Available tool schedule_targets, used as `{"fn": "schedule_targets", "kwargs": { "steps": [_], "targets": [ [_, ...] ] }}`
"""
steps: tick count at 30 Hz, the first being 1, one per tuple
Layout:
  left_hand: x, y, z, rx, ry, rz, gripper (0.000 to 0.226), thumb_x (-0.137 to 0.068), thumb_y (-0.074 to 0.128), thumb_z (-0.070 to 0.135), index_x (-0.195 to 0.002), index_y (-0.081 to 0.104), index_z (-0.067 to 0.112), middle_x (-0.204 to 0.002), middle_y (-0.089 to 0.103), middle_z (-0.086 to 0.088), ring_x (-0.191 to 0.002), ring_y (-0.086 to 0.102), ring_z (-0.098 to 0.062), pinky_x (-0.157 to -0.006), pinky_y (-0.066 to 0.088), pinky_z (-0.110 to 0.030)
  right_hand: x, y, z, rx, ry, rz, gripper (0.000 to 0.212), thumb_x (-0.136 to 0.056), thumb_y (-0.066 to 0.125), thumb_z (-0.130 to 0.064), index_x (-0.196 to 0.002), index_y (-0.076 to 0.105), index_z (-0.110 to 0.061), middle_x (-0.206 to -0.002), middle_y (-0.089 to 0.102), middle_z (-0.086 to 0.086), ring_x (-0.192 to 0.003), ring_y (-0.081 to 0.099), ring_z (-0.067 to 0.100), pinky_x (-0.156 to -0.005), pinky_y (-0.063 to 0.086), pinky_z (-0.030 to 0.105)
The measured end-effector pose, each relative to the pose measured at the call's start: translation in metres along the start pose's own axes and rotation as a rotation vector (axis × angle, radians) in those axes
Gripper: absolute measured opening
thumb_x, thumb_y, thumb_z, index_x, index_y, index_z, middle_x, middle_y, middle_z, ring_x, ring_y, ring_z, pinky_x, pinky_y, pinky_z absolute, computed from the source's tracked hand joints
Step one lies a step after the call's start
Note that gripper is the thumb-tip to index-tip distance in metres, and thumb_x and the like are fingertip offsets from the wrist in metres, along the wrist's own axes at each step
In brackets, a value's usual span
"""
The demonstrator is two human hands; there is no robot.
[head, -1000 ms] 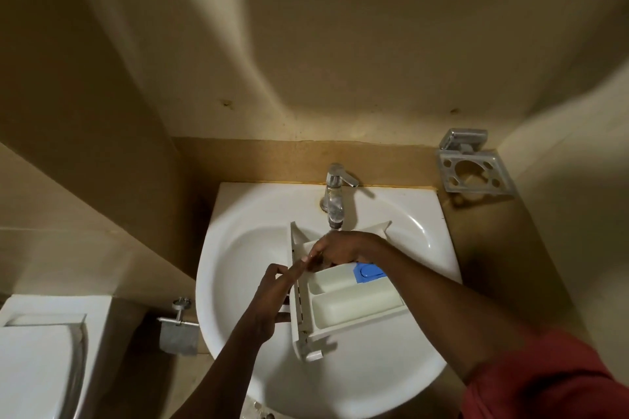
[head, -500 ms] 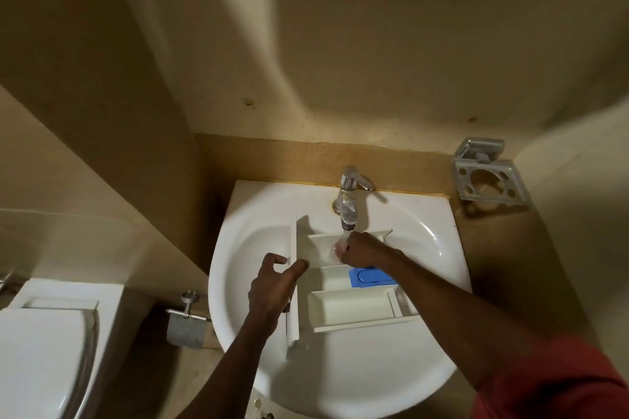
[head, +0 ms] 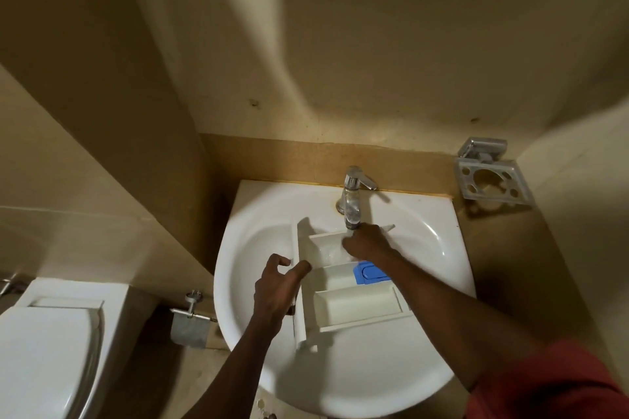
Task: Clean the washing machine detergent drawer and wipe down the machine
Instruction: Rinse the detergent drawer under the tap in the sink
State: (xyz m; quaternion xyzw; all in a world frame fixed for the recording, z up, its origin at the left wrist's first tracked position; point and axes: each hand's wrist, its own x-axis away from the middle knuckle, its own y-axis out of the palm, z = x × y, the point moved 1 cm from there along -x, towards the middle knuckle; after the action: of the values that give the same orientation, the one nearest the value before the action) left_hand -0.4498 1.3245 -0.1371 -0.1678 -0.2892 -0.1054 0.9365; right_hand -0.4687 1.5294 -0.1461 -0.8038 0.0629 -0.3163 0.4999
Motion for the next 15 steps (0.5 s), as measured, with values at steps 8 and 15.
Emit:
{"fn": "schedule_targets", "kwargs": {
  "steps": [8, 15],
  "targets": [
    [-0.001, 0.009, 0.001, 0.024, -0.027, -0.057, 0.037, -0.077, 0.070, 0.041, -0.101, 0.050, 0.020, -0.072, 0.056, -0.008, -0.066, 0.052, -0.024, -0.058, 0.053, -0.035, 0.021, 0.017, -0.026, -0.074, -0.283, -0.256, 0.025, -0.089, 0.055, -0.016, -0.110, 0.068, -0.009, -0.116, 0.067, 0.010, -0.108, 0.060, 0.027, -0.082, 0.042, 0.029],
    [-0.001, 0.006, 0.003, 0.006, -0.003, -0.001, 0.030, -0.078, 0.068, 0.034, -0.100, 0.054, 0.020, -0.068, 0.058, -0.007, -0.063, 0.055, -0.023, -0.053, 0.052, -0.032, 0.007, 0.004, 0.011, 0.106, -0.074, -0.075, 0.038, -0.086, 0.055, -0.024, -0.117, 0.062, -0.004, -0.119, 0.065, 0.012, -0.114, 0.059, 0.030, -0.093, 0.048, 0.031]
  ]
}}
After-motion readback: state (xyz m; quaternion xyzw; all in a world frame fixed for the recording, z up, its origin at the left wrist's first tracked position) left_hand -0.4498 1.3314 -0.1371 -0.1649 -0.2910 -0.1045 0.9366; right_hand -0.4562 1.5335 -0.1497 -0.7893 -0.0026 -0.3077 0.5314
